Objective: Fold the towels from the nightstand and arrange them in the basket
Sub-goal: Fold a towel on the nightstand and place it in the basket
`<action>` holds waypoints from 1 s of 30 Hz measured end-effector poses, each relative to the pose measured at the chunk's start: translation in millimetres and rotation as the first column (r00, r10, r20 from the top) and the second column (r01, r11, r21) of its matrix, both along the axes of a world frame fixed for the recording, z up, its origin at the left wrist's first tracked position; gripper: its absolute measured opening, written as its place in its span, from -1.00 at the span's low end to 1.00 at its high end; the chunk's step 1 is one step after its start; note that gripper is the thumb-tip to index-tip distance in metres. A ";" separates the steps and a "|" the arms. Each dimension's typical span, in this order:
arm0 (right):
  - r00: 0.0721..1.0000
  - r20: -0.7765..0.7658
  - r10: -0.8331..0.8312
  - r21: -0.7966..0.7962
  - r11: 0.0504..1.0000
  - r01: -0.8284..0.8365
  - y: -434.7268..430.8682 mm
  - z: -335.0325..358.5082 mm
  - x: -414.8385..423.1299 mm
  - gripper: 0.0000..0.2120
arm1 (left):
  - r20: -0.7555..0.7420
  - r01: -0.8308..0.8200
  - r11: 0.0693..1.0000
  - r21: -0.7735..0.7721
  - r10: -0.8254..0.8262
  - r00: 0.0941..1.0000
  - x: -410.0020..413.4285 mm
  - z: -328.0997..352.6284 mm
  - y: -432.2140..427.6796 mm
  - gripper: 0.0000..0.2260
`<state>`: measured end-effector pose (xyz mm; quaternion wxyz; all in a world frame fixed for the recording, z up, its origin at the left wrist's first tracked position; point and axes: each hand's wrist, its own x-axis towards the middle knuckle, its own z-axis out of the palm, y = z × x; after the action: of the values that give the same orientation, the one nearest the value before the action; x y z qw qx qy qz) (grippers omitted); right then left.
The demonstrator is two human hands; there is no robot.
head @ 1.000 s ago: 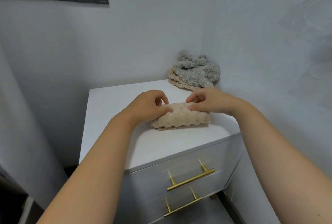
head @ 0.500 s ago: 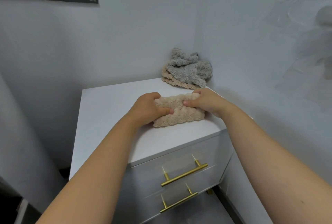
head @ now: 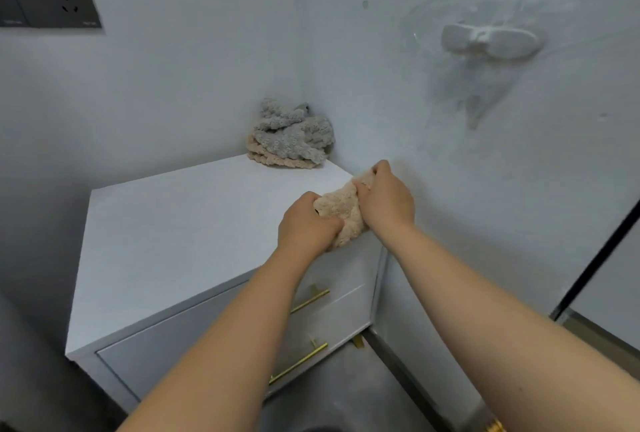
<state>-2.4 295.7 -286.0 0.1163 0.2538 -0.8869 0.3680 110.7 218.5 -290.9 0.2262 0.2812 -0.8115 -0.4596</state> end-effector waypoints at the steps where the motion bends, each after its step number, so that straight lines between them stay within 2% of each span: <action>1: 0.999 -0.050 -0.012 0.041 0.999 0.014 9.7 0.9 -2.4 -0.76 | 0.002 0.017 1.000 0.024 -0.017 1.000 -4.8 0.3 10.5 -0.85; 4: 0.982 -0.187 -0.029 0.207 0.976 0.069 44.6 1.5 -8.3 -0.82 | -0.006 0.052 0.985 0.167 -0.052 0.999 -15.1 -2.7 48.0 -0.86; 7: 0.956 -0.290 0.038 0.414 0.906 0.090 73.6 -6.7 -10.3 -0.86 | -0.023 0.044 0.907 0.419 -0.038 0.999 -19.4 -19.0 84.6 -0.87; 10: 0.934 -0.335 0.124 0.560 0.824 0.091 101.0 -19.0 -2.1 -0.84 | 0.005 -0.032 0.694 0.719 0.041 0.999 -19.6 -47.6 122.6 -0.87; 12: 0.927 -0.332 0.175 0.629 0.774 0.079 122.7 -27.4 6.5 -0.83 | 0.005 -0.051 0.542 0.839 0.086 0.996 -18.6 -70.3 146.4 -0.84; 14: 0.901 -0.346 0.262 0.689 0.723 0.055 149.1 -42.0 13.1 -0.82 | 0.033 -0.070 0.472 0.879 0.086 0.996 -16.0 -93.9 173.0 -0.84; 17: 0.785 -0.431 0.446 0.708 0.706 -0.012 191.3 -65.0 22.4 -0.70 | 0.087 -0.085 0.402 0.912 0.015 0.996 -12.3 -122.8 207.1 -0.73; 20: 0.655 -0.472 0.590 0.716 0.690 -0.105 237.5 -93.4 22.2 -0.66 | 0.197 -0.092 0.462 0.882 -0.184 0.963 -8.9 -141.0 234.2 -0.74; 22: 0.665 -0.426 0.613 0.724 0.672 -0.156 268.9 -109.1 21.0 -0.74 | 0.236 -0.051 0.506 0.861 -0.309 0.922 -5.9 -148.2 251.1 -0.74; 23: 0.700 -0.407 0.587 0.712 0.684 -0.160 283.3 -117.8 18.5 -0.80 | 0.241 -0.026 0.520 0.854 -0.350 0.905 -5.1 -152.8 260.6 -0.75; 25: 0.835 -0.314 0.451 0.681 0.720 -0.133 305.3 -132.5 14.5 -0.88 | 0.263 0.008 0.558 0.830 -0.404 0.876 -3.8 -158.8 277.7 -0.72; 27: 0.980 -0.053 0.191 0.621 0.775 -0.118 320.8 -146.5 5.9 -0.76 | 0.283 0.036 0.585 0.810 -0.443 0.851 -4.8 -165.1 288.7 -0.73; 28: 0.993 0.111 0.039 0.549 0.830 -0.094 331.4 -152.2 4.8 -0.70 | 0.291 0.042 0.582 0.812 -0.467 0.835 -5.0 -169.5 296.3 -0.79; 30: 0.915 0.371 -0.156 0.361 0.932 0.013 346.0 -156.0 -0.5 -0.58 | 0.288 0.063 0.576 0.815 -0.498 0.818 -7.1 -172.6 297.9 -0.90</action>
<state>-2.9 641.7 -442.0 -0.0956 0.1521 -0.9536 0.2415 103.7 516.5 -463.5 -0.2094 0.3189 -0.5964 -0.7063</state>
